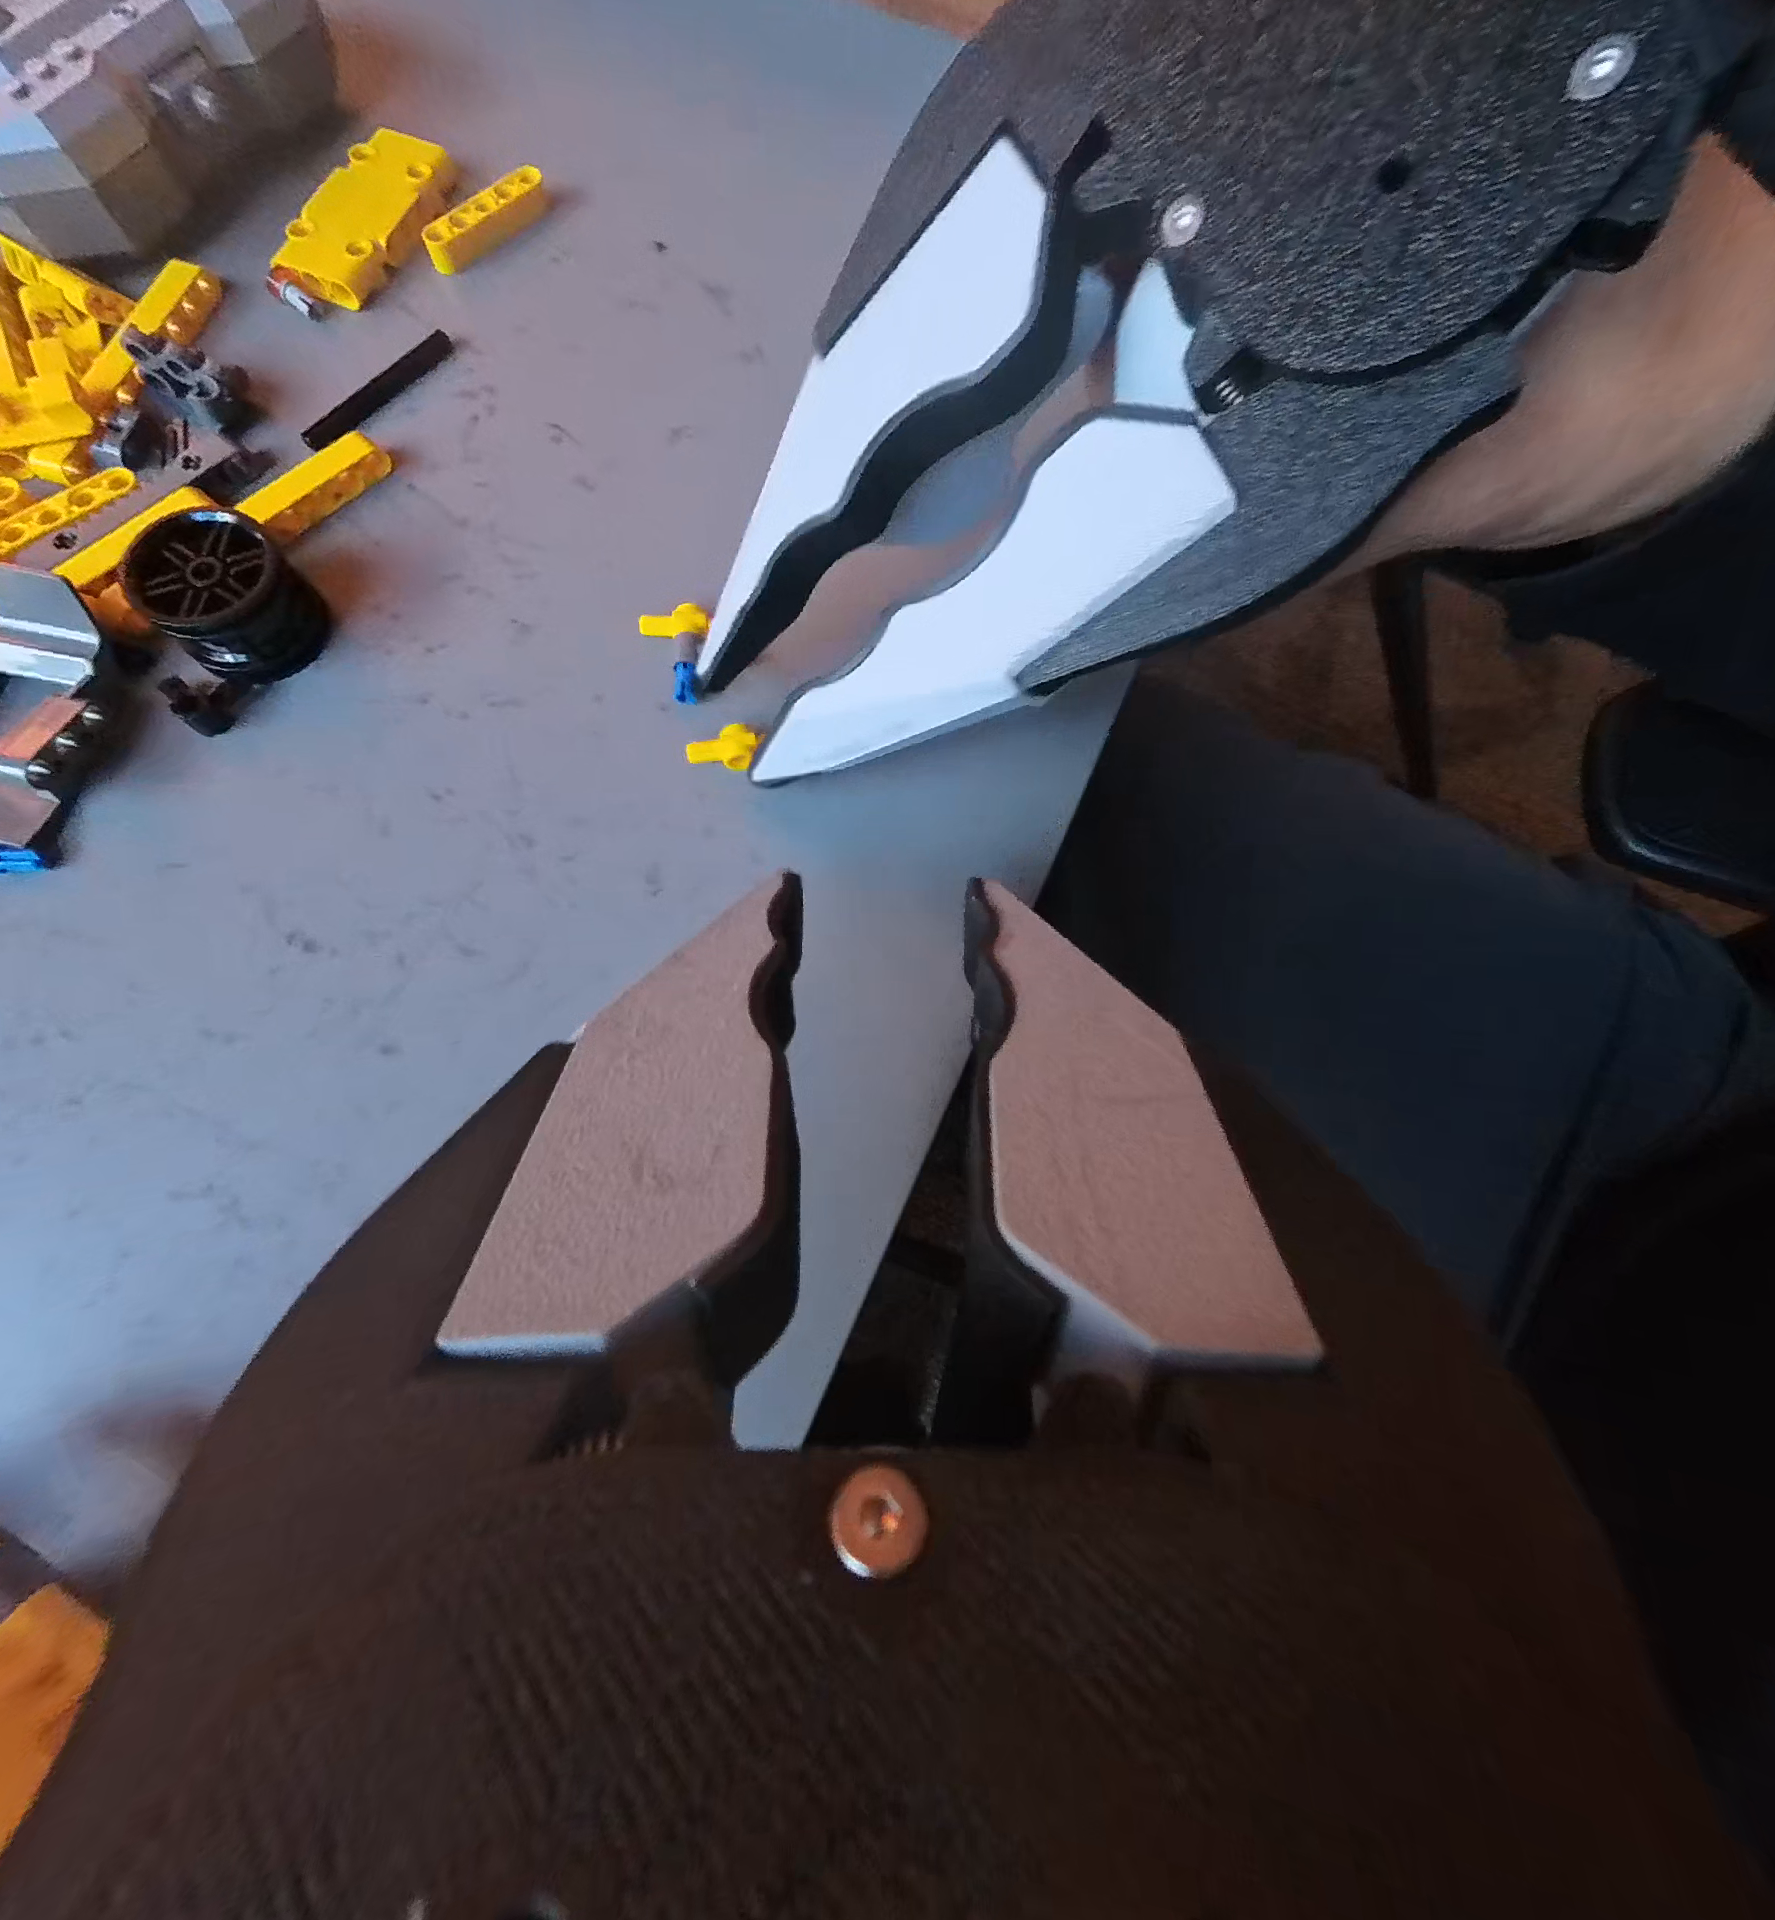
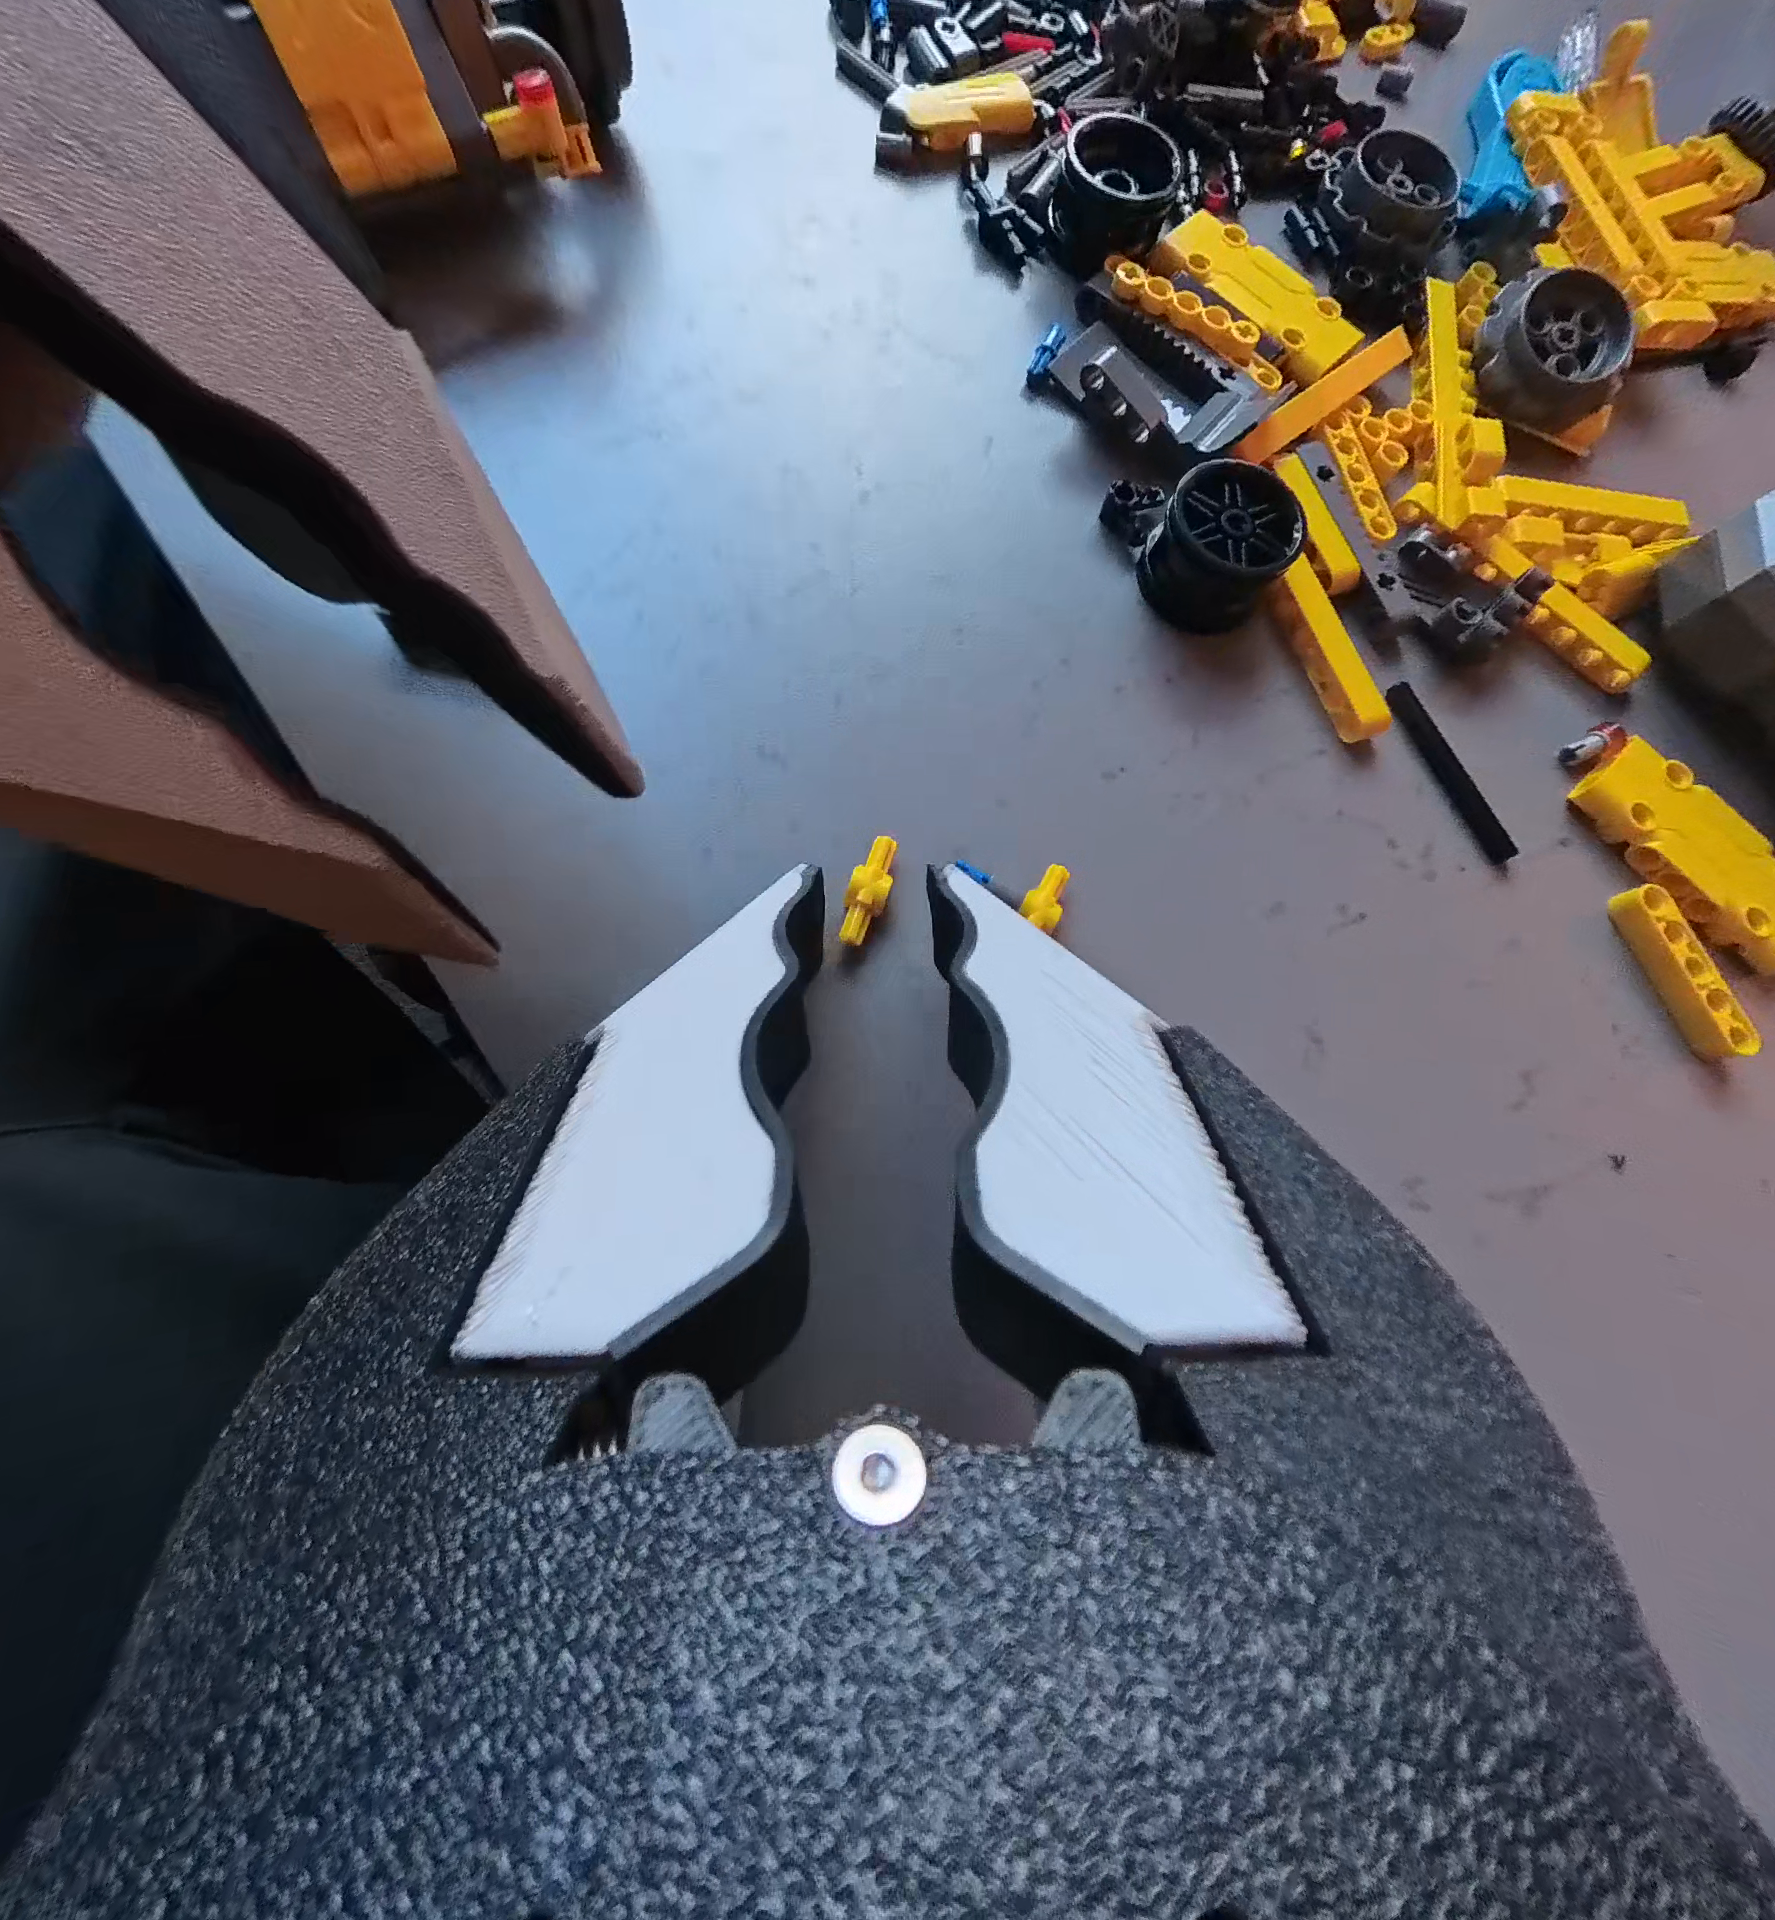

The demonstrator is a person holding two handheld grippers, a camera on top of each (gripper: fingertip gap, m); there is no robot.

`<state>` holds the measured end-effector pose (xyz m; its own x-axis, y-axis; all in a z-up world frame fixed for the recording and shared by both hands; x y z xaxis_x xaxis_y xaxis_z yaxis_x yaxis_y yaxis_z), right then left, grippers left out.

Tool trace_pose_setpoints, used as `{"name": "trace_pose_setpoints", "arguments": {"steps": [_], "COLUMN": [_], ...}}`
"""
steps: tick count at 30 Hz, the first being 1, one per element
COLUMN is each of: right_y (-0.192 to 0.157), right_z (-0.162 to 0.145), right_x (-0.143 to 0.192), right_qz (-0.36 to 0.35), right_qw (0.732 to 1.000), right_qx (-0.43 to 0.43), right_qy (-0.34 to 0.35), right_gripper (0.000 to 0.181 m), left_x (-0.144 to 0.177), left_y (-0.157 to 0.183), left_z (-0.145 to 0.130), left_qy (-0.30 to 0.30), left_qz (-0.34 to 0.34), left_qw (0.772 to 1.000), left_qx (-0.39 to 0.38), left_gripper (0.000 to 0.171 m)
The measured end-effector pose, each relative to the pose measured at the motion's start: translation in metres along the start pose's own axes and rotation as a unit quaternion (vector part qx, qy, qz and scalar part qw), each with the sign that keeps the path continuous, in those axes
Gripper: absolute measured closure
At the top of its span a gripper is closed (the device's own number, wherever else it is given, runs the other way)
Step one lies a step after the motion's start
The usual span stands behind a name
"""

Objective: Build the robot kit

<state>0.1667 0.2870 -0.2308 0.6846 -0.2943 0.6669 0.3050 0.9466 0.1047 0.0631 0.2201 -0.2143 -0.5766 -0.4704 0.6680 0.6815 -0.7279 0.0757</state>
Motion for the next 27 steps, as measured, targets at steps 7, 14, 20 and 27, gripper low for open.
{"name": "trace_pose_setpoints", "arguments": {"steps": [7,14,20,27], "right_y": [0.012,0.049,0.053,0.055], "right_z": [0.001,0.007,0.012,0.013], "right_x": [0.028,0.013,0.002,-0.009], "right_qz": [0.02,0.087,0.179,0.226], "right_qw": [0.999,0.991,0.967,0.943], "right_qx": [0.025,0.093,0.18,0.232], "right_qy": [0.004,-0.028,-0.034,-0.077], "right_gripper": [0.156,0.158,0.162,0.153], "left_x": [-0.002,-0.018,-0.03,-0.039], "left_y": [-0.003,-0.009,-0.015,-0.016], "left_z": [-0.001,0.014,0.02,0.018], "left_qy": [-0.011,-0.03,-0.06,-0.072], "left_qz": [0.017,0.036,0.049,0.038], "left_qw": [1.0,0.999,0.996,0.996], "left_qx": [-0.004,-0.019,-0.036,-0.029], "left_gripper": [0.144,0.151,0.153,0.143]}}
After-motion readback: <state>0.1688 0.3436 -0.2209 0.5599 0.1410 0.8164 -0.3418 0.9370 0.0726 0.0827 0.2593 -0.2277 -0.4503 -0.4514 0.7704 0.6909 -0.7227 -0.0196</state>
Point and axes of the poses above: each gripper's, where its closed fingertips meet, x back along the fingers, z out of its top, y = z × x across the jaws, the point moved 8 cm from there along x, back along the fingers, and after that the axes turned 1 degree about -y, right-handed, at the moved point
